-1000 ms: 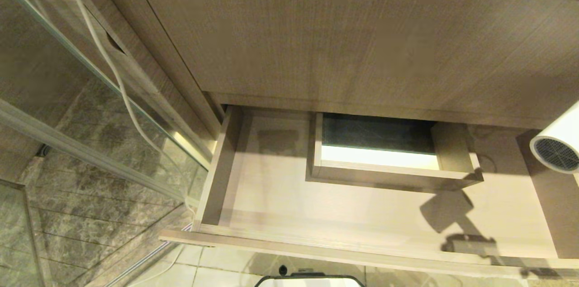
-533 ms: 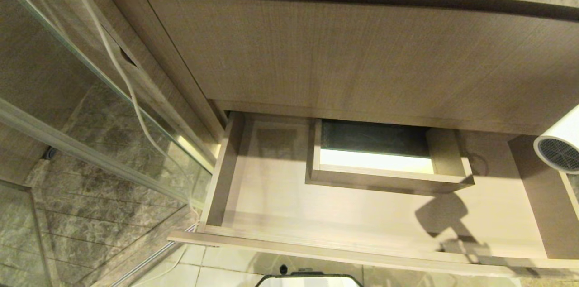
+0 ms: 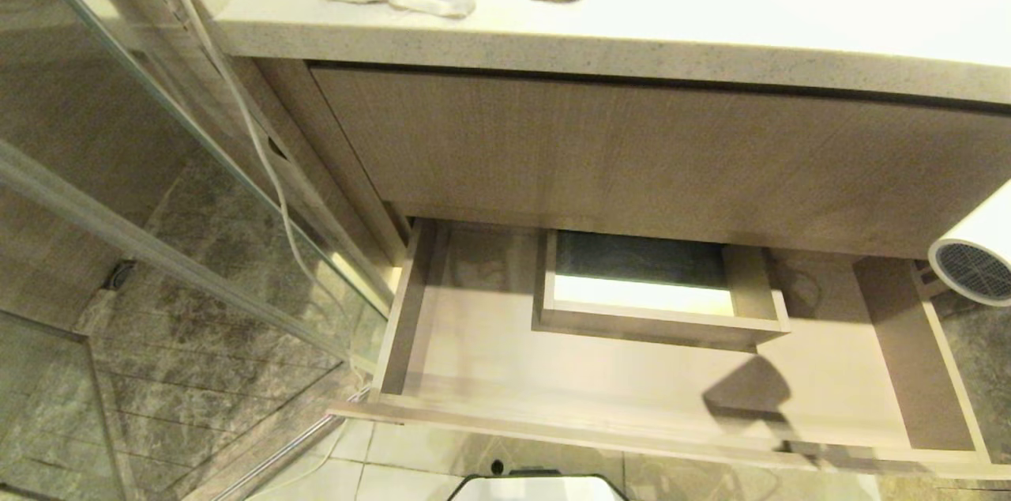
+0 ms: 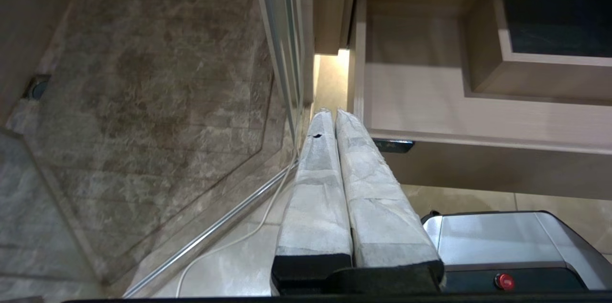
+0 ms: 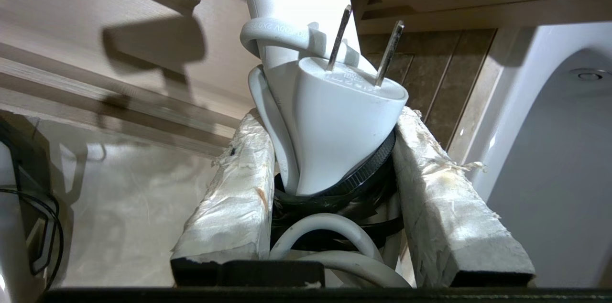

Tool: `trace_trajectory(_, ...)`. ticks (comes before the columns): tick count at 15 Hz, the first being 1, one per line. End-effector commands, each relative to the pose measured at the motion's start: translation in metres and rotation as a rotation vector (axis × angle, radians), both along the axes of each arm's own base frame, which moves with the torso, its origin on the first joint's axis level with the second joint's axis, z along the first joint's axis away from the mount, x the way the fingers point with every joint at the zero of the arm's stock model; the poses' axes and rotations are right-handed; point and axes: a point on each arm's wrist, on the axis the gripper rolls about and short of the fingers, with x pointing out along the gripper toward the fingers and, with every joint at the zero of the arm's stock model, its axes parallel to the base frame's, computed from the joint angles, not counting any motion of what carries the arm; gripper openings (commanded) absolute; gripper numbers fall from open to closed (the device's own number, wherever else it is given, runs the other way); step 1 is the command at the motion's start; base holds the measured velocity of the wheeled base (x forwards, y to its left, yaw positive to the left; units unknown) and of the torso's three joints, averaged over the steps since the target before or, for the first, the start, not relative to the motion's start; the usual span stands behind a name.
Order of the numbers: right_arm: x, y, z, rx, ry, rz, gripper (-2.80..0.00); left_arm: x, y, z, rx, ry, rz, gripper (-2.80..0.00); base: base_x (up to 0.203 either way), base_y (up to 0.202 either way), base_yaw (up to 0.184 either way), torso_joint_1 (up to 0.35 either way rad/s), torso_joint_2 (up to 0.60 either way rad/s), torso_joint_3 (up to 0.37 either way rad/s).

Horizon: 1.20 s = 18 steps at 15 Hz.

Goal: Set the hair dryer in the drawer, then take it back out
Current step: Place it on the countertop

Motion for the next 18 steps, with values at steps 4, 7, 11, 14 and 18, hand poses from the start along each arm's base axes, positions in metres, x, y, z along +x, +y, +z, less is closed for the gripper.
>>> trace_trajectory(4, -0.0014, 0.0015, 0.0008, 0.005, -0.01, -0.003, -2.8, 0.0, 0.0, 0.0, 0.0, 0.0, 0.0, -2.8, 0.0, 0.0, 0.0, 0.357, -0.51, -0.237)
trace_trajectory(7, -0.0023, 0.0025, 0.0018, 0.0, -0.02, -0.005, -2.8, 0.0, 0.0, 0.0, 0.0, 0.0, 0.0, -2.8, 0.0, 0.0, 0.0, 0.304, -0.55, -0.252)
trace_trajectory(11, -0.0046, 0.0039, 0.0038, -0.013, -0.031, -0.012, -2.8, 0.0, 0.0, 0.0, 0.0, 0.0, 0.0, -2.8, 0.0, 0.0, 0.0, 0.309, -0.57, -0.269)
trace_trajectory(14, -0.004, 0.0032, 0.0061, -0.028, -0.049, -0.015, -2.8, 0.0001, 0.0, -0.0004, 0.0, 0.001, 0.0, -2.8, 0.0, 0.0, 0.0, 0.319, -0.61, -0.287)
trace_trajectory(18, -0.0044, 0.0033, 0.0061, -0.024, -0.065, -0.022, -2.8, 0.0, 0.0, -0.0002, 0.0, 0.0, 0.0, -2.8, 0.0, 0.0, 0.0, 0.208, -0.41, -0.19)
